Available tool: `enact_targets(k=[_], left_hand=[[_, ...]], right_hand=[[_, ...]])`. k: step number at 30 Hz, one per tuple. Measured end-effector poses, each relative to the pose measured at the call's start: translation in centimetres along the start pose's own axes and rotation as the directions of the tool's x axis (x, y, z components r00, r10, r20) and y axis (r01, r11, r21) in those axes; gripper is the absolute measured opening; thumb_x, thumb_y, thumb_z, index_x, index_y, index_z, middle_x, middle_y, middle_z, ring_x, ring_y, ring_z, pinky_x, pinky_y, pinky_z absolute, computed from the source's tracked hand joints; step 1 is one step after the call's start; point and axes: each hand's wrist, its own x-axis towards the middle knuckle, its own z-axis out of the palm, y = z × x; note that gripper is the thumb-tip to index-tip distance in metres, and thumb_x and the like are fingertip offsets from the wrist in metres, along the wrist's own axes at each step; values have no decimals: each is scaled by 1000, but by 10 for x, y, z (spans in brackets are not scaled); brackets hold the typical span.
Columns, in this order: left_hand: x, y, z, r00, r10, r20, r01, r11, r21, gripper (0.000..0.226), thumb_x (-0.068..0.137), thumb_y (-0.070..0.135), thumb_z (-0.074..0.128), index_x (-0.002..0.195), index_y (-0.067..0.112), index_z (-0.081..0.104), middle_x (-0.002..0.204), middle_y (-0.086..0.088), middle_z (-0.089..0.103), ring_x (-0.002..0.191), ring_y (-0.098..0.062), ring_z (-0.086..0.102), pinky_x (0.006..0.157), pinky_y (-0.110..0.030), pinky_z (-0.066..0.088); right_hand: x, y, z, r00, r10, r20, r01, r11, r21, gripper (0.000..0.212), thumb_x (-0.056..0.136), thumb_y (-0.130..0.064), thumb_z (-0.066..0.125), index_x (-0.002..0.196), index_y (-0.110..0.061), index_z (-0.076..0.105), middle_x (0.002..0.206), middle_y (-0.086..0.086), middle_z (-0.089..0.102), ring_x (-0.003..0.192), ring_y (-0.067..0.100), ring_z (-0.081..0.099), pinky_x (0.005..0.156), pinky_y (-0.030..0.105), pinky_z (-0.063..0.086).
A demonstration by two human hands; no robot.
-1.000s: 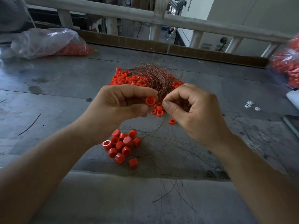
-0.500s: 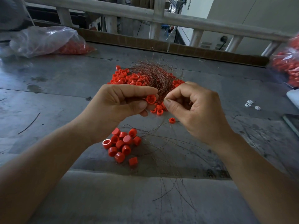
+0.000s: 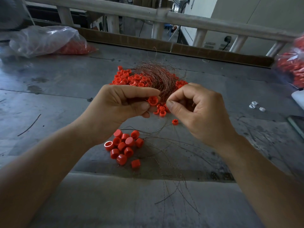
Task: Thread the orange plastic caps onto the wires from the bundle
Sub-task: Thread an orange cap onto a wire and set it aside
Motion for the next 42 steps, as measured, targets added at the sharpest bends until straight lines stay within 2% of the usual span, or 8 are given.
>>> enact_targets(k=[10,17,21,25,28,35,39,42], left_hand=[[1,2,1,999,-20,36,26,983,-183,32,60,10,75,89,24,75,85,0,73,77,-10,68,65,-17,52],[0,1,4,992,-52,117,91,932,-350,25,64,11,64,86,15,75,80,-2,72,75,-11,69,64,-18,53],[0,1,6,987,-76,143,125,919,-373,24,64,11,64,84,14,75,80,-5,72,75,-13,69,64,-18,54],[1,1,6,988,-102,113,141,899,-416,23,61,9,64,82,12,75,81,-6,73,76,-14,70,64,-18,54],[2,1,5,990,-115,80,138,896,-421,24,60,10,65,81,12,75,80,-5,73,75,-14,70,64,-17,54],[1,0,3,989,-119,89,146,898,-416,25,61,10,65,84,11,75,82,-6,73,76,-14,70,64,-18,54],[1,0,3,988,-118,96,147,901,-409,26,61,10,65,84,11,75,82,-6,73,76,-14,70,65,-18,55],[1,-1,3,988,-121,100,151,901,-405,26,60,10,65,84,11,75,82,-7,73,76,-15,70,65,-19,55]], right_hand=[[-2,1,-2,997,39,68,-46,994,103,11,79,-11,65,71,-19,62,64,-13,56,58,2,52,53,11,39],[-3,0,0,970,108,219,-157,962,221,9,79,-10,69,72,-15,67,58,-2,61,49,9,50,46,21,41],[-3,0,4,966,107,236,-163,959,233,3,78,-10,70,75,-10,69,68,14,66,62,33,58,54,41,48],[3,5,-5,965,115,234,-167,962,218,3,78,-19,69,76,-22,68,68,-6,66,60,5,59,56,17,48],[11,20,-18,972,229,55,-235,943,235,2,79,-26,66,77,-26,67,71,-9,66,64,0,58,61,13,48],[15,49,-21,954,301,14,-295,944,-149,17,82,-18,67,70,-30,62,61,-19,57,56,-12,53,52,2,38],[14,56,-28,923,384,14,-361,879,-312,14,82,-21,66,70,-28,63,63,-14,59,62,3,59,57,26,52],[16,55,-28,903,403,149,-356,896,-265,18,80,-19,68,70,-33,63,67,-17,60,68,-1,57,58,11,45]])
